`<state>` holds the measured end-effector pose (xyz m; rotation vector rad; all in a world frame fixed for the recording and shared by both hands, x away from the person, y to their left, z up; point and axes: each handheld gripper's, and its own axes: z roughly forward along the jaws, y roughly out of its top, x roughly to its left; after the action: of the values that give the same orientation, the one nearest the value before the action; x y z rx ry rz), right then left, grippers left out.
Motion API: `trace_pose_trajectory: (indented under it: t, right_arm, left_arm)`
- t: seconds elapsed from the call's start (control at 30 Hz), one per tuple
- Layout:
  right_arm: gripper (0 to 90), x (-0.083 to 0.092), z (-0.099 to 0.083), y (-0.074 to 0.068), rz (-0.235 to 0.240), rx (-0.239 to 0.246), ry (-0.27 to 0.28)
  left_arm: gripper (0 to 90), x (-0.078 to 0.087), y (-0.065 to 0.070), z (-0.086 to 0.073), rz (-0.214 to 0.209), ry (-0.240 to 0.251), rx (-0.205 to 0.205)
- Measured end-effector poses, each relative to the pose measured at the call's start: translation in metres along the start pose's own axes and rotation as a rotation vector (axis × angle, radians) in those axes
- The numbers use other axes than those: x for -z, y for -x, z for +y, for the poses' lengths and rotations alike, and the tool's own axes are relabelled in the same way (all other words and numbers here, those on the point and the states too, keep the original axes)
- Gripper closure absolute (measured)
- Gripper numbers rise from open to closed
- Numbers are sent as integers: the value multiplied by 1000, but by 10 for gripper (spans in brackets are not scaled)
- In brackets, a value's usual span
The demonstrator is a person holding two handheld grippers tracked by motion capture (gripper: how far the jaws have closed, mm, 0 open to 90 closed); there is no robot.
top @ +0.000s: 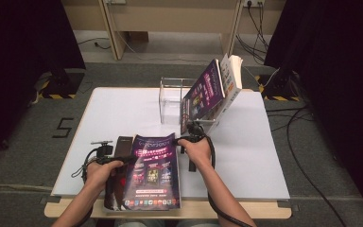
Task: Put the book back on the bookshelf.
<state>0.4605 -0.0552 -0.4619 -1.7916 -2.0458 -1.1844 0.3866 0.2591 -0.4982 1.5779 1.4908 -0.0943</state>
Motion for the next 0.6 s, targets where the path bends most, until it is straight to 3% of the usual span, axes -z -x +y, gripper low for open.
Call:
trace_pose_trajectory:
  t: [0.2,0.27,0.33,0.4,0.47,0.6]
  right_arm:
    - [832,5,-3,-6,32,-6,43]
    - [833,7,-4,-8,40,1,61]
    - [834,11,-5,-11,52,4,81]
    - [834,14,-5,-14,68,10,99]
    - [834,18,-5,-18,77,26,121]
    - [834,25,-4,-24,87,48,166]
  left_arm:
    - [736,0,1,-1,38,8,-43]
    - [667,2,2,-1,65,30,-51]
    - [516,5,3,0,104,76,-73]
    - [432,10,5,2,121,107,-87]
    - [350,13,7,3,125,127,-104]
    - [283,14,8,1,114,149,-104]
